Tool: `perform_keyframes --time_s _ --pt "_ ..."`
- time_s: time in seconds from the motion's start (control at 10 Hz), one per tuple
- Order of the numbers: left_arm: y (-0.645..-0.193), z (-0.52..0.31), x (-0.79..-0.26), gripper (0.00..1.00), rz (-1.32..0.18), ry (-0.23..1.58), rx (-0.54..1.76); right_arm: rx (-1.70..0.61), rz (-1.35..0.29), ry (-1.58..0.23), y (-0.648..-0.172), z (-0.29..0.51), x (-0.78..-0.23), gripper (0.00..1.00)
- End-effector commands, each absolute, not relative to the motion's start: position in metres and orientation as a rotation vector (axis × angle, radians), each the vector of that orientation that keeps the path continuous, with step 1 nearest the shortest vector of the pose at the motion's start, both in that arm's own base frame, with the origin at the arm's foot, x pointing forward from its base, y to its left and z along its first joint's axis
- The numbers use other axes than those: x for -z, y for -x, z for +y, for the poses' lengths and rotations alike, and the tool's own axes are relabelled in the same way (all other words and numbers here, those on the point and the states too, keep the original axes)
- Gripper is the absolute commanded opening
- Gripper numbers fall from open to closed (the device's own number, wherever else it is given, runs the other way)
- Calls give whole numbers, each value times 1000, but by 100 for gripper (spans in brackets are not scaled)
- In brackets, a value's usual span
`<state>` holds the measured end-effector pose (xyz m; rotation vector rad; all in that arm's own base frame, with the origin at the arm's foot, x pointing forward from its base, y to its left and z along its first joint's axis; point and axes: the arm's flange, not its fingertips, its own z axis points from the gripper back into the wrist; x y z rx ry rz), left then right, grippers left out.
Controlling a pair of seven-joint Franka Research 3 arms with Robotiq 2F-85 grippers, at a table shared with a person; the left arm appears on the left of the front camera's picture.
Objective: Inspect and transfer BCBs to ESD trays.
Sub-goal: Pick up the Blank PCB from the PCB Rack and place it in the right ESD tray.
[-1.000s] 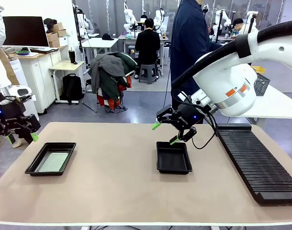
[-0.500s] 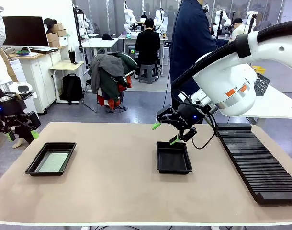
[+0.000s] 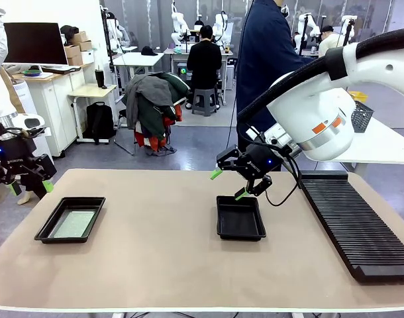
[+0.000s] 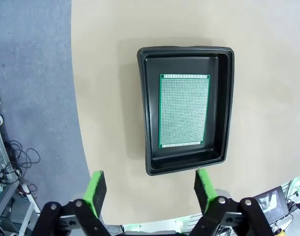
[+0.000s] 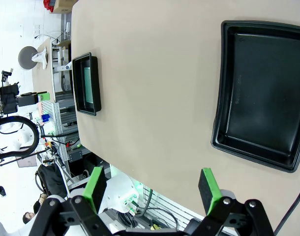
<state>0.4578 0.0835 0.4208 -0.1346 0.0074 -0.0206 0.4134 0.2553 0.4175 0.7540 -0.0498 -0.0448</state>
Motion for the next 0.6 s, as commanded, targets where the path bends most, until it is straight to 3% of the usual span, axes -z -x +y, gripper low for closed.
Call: perform_keyframes --time_s 0.0,0.5 --pt "-458 84 -419 95 4 132 17 66 -53 -730 -417 258 -418 100" --pt "-458 84 -419 95 4 132 17 66 -53 -730 -417 258 -418 100"
